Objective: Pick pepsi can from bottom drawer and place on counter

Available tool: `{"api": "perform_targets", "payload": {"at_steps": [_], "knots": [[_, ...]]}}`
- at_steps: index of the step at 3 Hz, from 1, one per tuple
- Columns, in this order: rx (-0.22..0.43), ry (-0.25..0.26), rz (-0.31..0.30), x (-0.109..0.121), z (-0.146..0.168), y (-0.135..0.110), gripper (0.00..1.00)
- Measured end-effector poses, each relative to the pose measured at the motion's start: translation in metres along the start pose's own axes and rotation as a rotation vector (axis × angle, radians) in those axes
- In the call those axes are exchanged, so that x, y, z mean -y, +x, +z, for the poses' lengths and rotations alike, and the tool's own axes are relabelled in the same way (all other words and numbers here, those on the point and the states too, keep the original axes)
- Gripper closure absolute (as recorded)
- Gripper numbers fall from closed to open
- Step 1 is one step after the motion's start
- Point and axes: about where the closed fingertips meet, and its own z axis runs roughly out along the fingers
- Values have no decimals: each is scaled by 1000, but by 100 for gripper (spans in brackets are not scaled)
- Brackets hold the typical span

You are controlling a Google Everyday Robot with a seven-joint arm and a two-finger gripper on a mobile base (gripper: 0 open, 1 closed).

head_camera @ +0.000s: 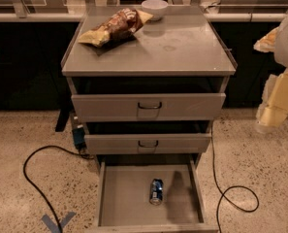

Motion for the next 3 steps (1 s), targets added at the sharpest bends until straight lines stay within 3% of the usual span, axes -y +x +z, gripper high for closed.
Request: {"api": "perform_targets", "payload": {"at_steps": [1, 2, 3], "knots": [[3, 9, 0, 0, 1, 0, 0], [21, -5, 11, -9, 35, 11, 0], [31, -42, 25, -23, 116, 25, 0]]}}
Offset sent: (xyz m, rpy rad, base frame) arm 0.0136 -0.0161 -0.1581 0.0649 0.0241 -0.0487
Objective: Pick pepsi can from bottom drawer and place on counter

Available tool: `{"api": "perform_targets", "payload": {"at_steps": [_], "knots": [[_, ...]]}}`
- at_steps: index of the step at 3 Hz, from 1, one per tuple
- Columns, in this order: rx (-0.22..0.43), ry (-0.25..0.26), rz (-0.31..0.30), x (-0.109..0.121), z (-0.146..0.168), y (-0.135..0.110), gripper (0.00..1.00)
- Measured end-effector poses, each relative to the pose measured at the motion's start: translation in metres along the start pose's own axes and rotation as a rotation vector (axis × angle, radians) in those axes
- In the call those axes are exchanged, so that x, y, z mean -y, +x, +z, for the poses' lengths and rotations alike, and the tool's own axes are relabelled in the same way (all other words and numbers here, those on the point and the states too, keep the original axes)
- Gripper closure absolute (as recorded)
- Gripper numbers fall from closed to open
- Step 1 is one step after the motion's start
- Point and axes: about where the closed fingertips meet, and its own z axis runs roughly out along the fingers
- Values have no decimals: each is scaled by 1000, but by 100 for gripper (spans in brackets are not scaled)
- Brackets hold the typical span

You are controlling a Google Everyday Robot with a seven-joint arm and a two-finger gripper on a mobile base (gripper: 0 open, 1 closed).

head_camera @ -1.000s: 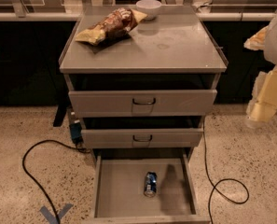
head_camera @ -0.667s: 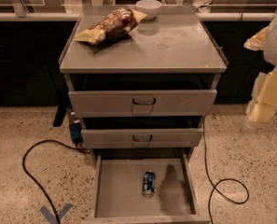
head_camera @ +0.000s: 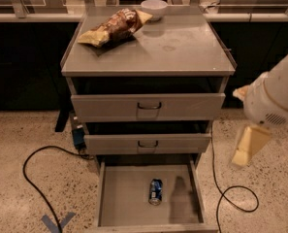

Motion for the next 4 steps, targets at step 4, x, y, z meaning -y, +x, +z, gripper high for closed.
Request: {"api": "perform_targets", "payload": {"at_steps": [4], "knots": [[40, -74, 123, -26, 164, 26, 0]]}}
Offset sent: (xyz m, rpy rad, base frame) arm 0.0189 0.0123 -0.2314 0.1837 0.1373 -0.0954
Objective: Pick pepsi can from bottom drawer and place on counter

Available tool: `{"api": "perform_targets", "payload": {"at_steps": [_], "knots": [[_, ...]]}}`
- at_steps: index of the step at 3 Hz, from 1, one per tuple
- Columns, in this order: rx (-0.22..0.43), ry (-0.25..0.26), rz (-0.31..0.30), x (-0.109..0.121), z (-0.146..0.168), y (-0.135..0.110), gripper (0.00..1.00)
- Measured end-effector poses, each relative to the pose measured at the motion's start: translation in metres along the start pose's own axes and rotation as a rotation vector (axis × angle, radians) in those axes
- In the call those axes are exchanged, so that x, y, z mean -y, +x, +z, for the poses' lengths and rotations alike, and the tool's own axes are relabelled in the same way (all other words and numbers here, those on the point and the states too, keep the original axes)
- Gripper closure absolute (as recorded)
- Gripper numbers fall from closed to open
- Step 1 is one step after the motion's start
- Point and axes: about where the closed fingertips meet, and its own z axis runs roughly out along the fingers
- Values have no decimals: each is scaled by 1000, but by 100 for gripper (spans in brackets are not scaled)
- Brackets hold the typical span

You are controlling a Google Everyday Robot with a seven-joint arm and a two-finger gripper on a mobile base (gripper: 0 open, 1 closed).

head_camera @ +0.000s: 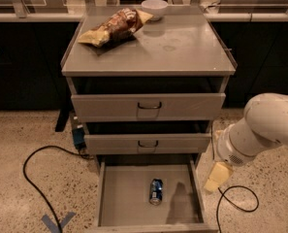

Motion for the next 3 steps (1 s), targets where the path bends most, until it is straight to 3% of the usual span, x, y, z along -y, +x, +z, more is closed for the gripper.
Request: {"api": "perform_targets", "payload": {"at_steps": [2, 3], "knots": [[-5, -39, 223, -24, 69, 4, 0], [34, -71, 353, -27, 101, 12, 0]]}}
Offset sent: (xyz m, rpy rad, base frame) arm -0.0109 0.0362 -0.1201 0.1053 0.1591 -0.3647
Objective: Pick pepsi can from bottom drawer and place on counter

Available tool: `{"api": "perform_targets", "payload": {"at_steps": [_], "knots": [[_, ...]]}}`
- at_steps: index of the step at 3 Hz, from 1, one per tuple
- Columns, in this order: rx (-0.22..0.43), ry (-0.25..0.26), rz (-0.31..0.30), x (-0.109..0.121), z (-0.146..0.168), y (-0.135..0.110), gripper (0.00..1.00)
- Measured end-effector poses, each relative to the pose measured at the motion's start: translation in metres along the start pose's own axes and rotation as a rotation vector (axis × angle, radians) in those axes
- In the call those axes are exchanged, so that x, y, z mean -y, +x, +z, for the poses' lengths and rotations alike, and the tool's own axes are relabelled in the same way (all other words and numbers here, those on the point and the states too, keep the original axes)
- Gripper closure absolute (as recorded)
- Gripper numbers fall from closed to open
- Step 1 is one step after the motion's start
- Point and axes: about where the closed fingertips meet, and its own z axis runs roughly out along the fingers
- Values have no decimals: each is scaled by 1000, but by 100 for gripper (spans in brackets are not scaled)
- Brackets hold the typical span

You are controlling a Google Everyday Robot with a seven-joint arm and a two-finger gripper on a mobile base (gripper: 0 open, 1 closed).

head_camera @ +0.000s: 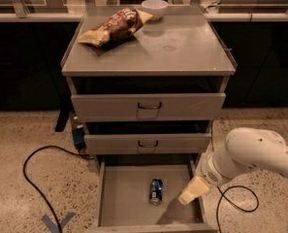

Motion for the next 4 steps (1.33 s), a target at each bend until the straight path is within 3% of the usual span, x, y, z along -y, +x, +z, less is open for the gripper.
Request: {"api": "perform_targets", "payload": {"at_steps": [1, 2, 3, 4], "knots": [[44, -57, 113, 2, 39, 3, 0], [44, -57, 113, 2, 39, 3, 0], [59, -90, 173, 2, 48, 6, 0], [145, -193, 286, 0, 77, -3, 0]]}}
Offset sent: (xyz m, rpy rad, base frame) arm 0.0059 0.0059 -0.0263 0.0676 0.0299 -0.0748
